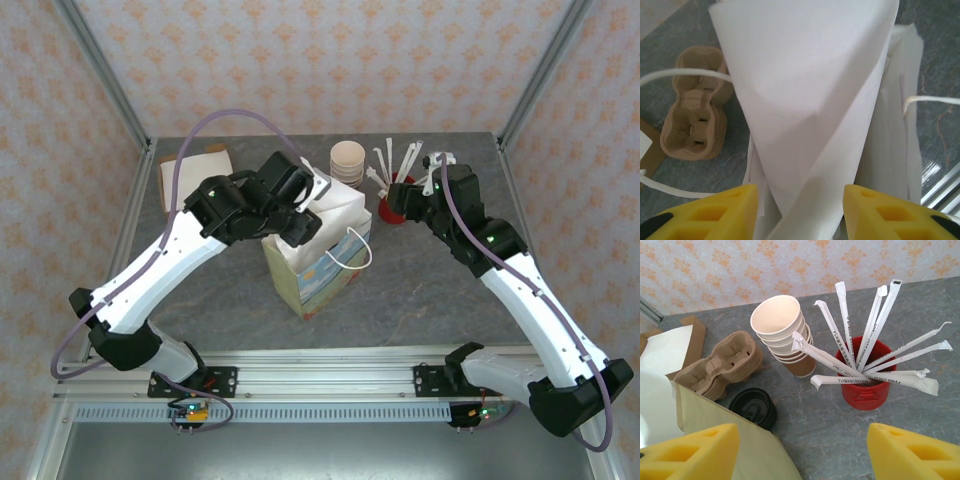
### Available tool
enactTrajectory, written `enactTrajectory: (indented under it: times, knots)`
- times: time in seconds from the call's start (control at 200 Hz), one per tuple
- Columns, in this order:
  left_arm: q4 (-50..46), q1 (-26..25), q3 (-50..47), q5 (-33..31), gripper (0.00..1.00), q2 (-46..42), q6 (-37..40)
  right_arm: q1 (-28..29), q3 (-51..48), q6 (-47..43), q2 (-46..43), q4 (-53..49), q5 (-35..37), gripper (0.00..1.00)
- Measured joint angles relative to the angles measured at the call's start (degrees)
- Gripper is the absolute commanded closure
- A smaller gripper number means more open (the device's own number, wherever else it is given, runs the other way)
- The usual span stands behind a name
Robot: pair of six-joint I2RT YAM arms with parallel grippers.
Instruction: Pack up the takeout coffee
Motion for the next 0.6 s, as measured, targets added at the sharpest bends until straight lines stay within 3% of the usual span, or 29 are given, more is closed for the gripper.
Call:
enactTrajectory:
  times: [0.315,0.601]
  knots:
    - [0.15,0.2,0.57,2.23,0.43,-2.36,-0.2,0.0,-0.26,0.02,-0.11,0.0,-0.68,0.31]
    - [-0.83,0.24,0.68,5.51,0.48,2.45,1.97,0.0,-0.63,0.04,-0.11,0.02,-1.57,0.31]
